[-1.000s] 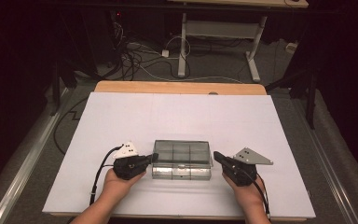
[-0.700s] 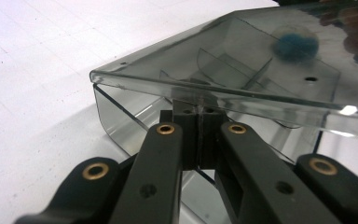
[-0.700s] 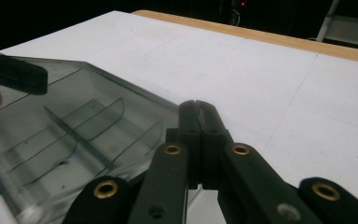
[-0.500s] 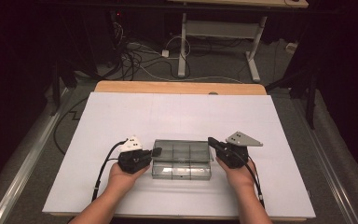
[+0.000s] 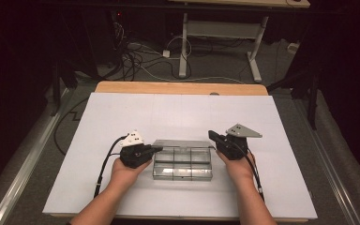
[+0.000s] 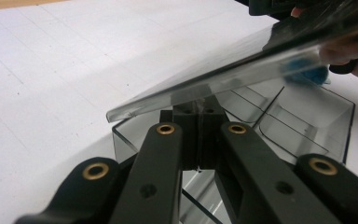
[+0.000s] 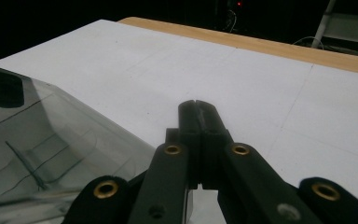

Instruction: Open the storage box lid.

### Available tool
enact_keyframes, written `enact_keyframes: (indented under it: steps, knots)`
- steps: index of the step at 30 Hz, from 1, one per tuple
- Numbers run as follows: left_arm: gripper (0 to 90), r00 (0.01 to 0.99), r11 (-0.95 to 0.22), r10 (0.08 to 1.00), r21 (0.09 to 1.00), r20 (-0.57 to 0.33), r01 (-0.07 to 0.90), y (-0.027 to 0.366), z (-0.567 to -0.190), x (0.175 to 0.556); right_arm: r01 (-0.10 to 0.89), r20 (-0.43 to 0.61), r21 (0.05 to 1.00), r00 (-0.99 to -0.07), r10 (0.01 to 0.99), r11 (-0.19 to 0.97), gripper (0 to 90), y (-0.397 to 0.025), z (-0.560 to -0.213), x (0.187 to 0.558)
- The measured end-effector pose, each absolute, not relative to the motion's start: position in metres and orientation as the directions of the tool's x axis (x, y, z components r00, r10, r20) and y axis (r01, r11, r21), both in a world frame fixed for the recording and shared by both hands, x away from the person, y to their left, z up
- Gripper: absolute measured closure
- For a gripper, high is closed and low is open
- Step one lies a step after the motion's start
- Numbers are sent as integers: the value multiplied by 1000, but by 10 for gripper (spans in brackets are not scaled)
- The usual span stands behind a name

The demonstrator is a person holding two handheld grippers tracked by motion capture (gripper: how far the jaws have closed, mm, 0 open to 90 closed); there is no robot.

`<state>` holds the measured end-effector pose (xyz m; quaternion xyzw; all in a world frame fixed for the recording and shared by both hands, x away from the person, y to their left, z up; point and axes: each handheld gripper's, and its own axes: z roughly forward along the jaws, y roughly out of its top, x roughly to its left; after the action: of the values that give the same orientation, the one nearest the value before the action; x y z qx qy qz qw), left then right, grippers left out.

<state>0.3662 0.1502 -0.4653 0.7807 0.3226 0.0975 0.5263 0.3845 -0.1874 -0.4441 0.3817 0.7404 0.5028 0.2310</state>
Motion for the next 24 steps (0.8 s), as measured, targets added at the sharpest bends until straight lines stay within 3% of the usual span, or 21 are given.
enact_keyframes:
  steps: [24]
  knots:
    - [876,756,-225,628,888,-184,402,147,-458,379,330,76,930,-607,791,163,900,-191,-442,397]
